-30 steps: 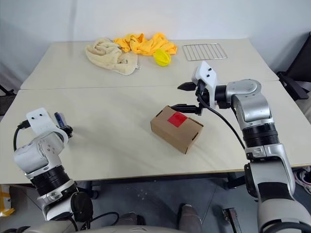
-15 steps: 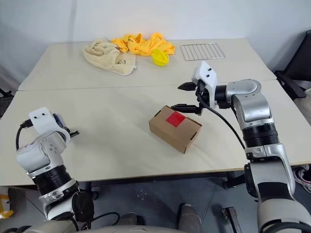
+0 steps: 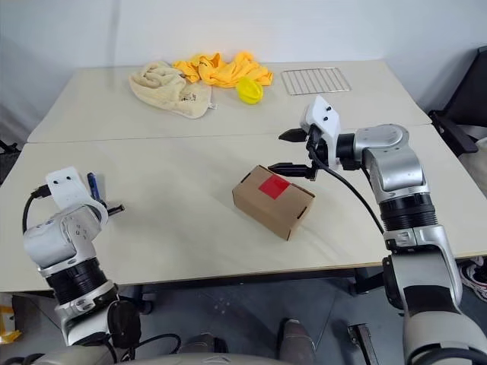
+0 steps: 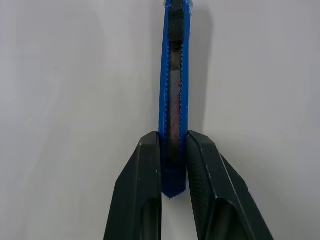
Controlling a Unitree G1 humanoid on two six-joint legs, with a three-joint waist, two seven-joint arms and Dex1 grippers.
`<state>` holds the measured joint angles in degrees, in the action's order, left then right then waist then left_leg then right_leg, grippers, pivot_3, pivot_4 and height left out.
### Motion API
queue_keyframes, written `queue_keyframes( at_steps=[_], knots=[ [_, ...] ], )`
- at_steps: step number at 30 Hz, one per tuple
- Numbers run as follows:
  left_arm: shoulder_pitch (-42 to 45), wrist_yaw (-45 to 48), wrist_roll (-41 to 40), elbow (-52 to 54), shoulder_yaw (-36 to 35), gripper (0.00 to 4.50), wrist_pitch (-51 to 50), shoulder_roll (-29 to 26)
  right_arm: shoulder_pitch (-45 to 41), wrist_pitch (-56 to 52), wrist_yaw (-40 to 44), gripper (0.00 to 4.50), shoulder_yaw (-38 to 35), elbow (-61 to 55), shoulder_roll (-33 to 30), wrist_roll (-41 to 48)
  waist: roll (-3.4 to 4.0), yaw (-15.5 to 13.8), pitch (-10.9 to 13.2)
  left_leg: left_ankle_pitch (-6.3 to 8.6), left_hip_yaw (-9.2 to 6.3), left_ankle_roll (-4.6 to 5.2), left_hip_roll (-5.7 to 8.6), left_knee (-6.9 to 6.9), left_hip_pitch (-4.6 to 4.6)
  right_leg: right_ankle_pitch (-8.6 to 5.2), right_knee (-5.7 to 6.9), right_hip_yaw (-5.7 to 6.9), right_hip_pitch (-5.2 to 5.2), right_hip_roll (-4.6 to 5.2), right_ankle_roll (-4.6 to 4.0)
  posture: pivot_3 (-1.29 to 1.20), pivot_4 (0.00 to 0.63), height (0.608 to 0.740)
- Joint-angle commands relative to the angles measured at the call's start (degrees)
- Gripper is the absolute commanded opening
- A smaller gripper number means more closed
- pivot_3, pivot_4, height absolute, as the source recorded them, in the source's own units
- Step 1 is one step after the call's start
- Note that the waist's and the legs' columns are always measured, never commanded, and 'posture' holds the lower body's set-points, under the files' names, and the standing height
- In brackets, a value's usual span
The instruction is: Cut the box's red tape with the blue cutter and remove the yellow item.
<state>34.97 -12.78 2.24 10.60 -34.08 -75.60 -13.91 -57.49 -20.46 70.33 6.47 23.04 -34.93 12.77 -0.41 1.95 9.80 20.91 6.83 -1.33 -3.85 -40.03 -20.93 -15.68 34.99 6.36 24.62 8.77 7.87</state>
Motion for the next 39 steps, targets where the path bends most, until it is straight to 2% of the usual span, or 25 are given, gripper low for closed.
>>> queue_keyframes(
  at_steps=[1, 4, 8, 11, 14, 17, 22, 25, 28, 30, 35, 39],
  knots=[
    [-2.0, 4.9, -1.2, -1.7, 2.3, 0.38, -0.8, -6.2, -0.6, -0.8, -0.5, 4.50, -2.6, -2.9, -1.8, 1.1, 0.00, 0.1, 0.0, 0.00, 0.00, 0.00, 0.00, 0.00, 0.00, 0.00, 0.00, 0.00, 0.01, 0.00, 0.00, 0.00, 0.150, 0.740],
    [-3.0, 12.1, -3.9, -3.4, 7.6, 0.38, 0.8, -12.4, 0.2, -1.6, -0.7, 4.50, -3.1, -5.0, -2.8, 1.5, 0.00, -0.1, 0.0, 0.00, 0.00, 0.00, 0.00, 0.01, -0.07, 0.00, 0.01, 0.00, 0.09, 0.00, 0.00, 0.00, 0.150, 0.740],
    [-7.3, 31.1, -7.7, -2.9, 22.8, 0.38, 11.5, -25.9, 2.7, -5.5, -1.1, 4.50, -4.6, -12.1, -4.5, 3.4, -0.01, -0.5, 0.0, 0.03, -0.02, -0.05, 0.00, -0.01, -0.16, 0.00, -0.03, 0.02, 0.14, 0.00, 0.00, 0.00, 0.150, 0.740],
    [-10.8, 41.9, -9.3, -0.9, 28.1, 0.38, 22.1, -32.5, 5.6, -9.1, -2.3, 4.50, -6.0, -18.5, -5.9, 5.3, -0.01, -0.5, 0.0, 0.06, 0.01, -0.10, -0.01, -0.01, -0.19, -0.01, -0.07, 0.02, 0.16, 0.00, -0.01, 0.00, 0.150, 0.740],
    [-14.2, 50.7, -10.7, -1.1, 29.2, 0.38, 34.2, -36.1, 8.4, -12.4, -3.8, 4.50, -7.3, -23.7, -7.2, 7.0, 0.00, -0.4, 0.0, 0.07, 0.06, -0.12, -0.01, 0.02, -0.26, -0.01, -0.06, 0.02, 0.28, 0.00, -0.02, 0.00, 0.150, 0.740],
    [-17.5, 60.9, -13.5, -2.6, 28.0, 0.38, 50.4, -37.4, 11.8, -15.3, -5.2, 4.50, -8.6, -28.8, -9.1, 8.5, 0.00, -0.4, 0.0, 0.07, 0.18, -0.12, -0.02, 0.05, -0.33, -0.03, -0.01, 0.00, 0.47, 0.00, -0.05, 0.00, 0.150, 0.740],
    [-17.9, 74.9, -13.8, -8.5, 31.3, 0.38, 66.7, -40.0, 17.2, -21.1, -8.2, 4.50, -8.6, -39.1, -10.8, 11.2, 0.00, -0.4, 0.0, 0.08, 0.25, -0.10, -0.03, 0.04, -0.33, -0.03, 0.03, -0.02, 0.51, 0.00, -0.05, 0.00, 0.150, 0.740],
    [-16.7, 80.3, -13.3, -11.7, 34.0, 0.38, 75.4, -39.3, 20.3, -26.6, -10.4, 4.50, -7.0, -48.5, -10.9, 14.4, 0.02, -0.5, 0.0, 0.09, 0.26, -0.08, -0.03, 0.06, -0.33, -0.03, 0.01, -0.02, 0.52, 0.00, -0.06, 0.00, 0.150, 0.740],
    [-13.0, 81.8, -9.6, -17.9, 37.9, 0.38, 87.3, -36.6, 22.6, -35.4, -13.7, 3.86, -2.2, -56.5, -11.0, 16.8, 0.01, -0.6, 0.0, 0.11, 0.27, -0.05, -0.03, 0.01, -0.34, -0.03, 0.03, -0.02, 0.52, 0.00, -0.06, 0.00, 0.150, 0.740],
    [-11.2, 82.6, -8.1, -20.4, 39.7, 0.38, 92.0, -35.2, 24.0, -35.2, -15.3, 3.20, 1.2, -59.7, -10.2, 16.1, -0.01, -0.9, 0.0, 0.11, 0.23, -0.04, -0.03, -0.04, -0.34, -0.02, 0.07, 0.00, 0.50, 0.00, -0.08, 0.00, 0.150, 0.740],
    [-9.5, 82.0, -6.0, -22.8, 41.7, 0.38, 96.3, -33.4, 22.8, -34.3, -20.7, 1.43, 8.0, -59.9, -7.0, 12.3, -0.01, -0.7, 0.0, 0.13, 0.24, 0.00, -0.02, -0.05, -0.34, -0.01, 0.07, -0.01, 0.50, 0.00, -0.09, 0.00, 0.150, 0.740],
    [-10.7, 82.8, -5.7, -21.4, 42.9, 0.38, 96.2, -33.3, 21.2, -31.2, -23.5, 0.03, 15.8, -56.4, -5.9, 5.6, -0.01, -0.4, 0.0, 0.13, 0.25, 0.00, -0.02, -0.04, -0.33, -0.01, 0.06, -0.01, 0.51, 0.00, -0.09, 0.00, 0.150, 0.740]
  ],
)
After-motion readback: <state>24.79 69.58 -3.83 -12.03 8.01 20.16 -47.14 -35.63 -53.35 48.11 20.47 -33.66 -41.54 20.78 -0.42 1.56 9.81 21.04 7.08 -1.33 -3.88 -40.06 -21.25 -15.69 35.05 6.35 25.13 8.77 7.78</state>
